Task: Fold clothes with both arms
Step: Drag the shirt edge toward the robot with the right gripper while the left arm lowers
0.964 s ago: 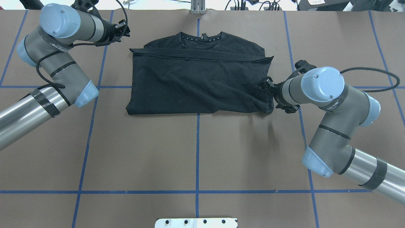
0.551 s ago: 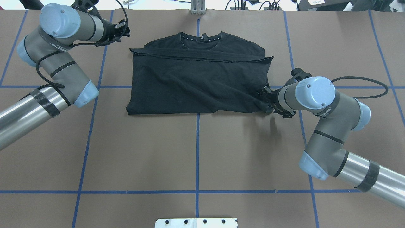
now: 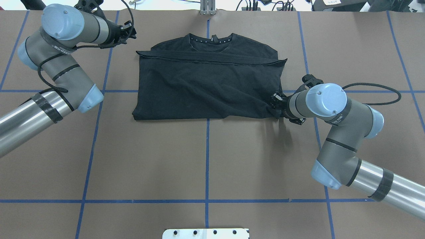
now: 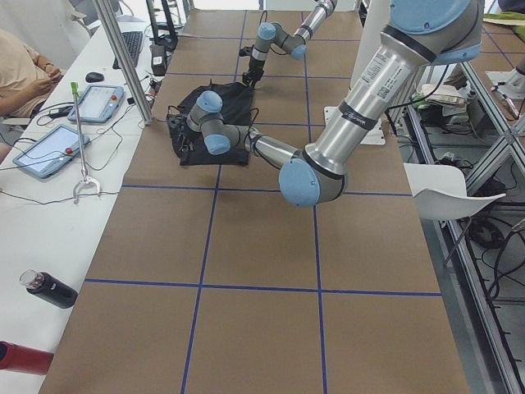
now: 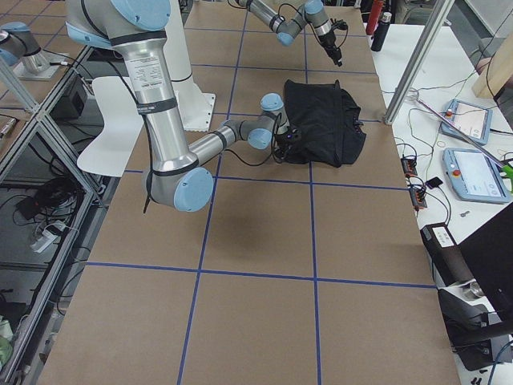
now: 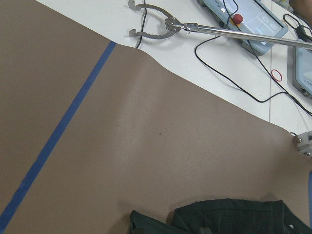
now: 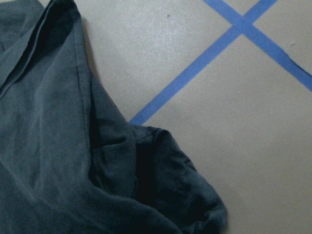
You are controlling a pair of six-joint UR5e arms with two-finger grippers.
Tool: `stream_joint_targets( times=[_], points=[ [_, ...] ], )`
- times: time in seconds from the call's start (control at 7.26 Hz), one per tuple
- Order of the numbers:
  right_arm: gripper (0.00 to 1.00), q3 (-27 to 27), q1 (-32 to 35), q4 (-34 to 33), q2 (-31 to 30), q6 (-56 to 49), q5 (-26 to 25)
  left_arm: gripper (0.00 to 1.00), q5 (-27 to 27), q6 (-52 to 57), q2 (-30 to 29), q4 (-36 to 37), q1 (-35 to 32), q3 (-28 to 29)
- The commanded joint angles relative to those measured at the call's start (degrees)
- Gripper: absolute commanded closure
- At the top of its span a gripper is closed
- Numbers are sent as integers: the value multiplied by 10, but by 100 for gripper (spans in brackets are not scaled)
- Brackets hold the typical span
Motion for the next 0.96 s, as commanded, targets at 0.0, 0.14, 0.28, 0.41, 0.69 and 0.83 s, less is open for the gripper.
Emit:
stream_joint_targets(
  times=[0.0, 0.14, 0.28, 0.41, 0.69, 0.83],
  points=[
    [100, 3, 2, 0, 0, -2, 3, 53, 0, 0, 0, 0, 0, 0],
    [100, 20, 3, -1, -3, -2, 6, 53, 0, 0, -1, 0, 0, -1],
    [100, 42, 9, -6, -11, -2, 23, 52, 0, 0, 0, 0, 0, -2],
    [100, 87, 14, -8, -44, -2, 41, 52, 1, -2, 0, 0, 0, -5],
    [100, 236, 14, -48, -144, 1, 77, 52, -2, -4, 8, 2, 0, -26],
    [100, 300, -16, -99, -168, 16, 119, 52, -4, -4, 19, 4, 0, -51]
  ],
)
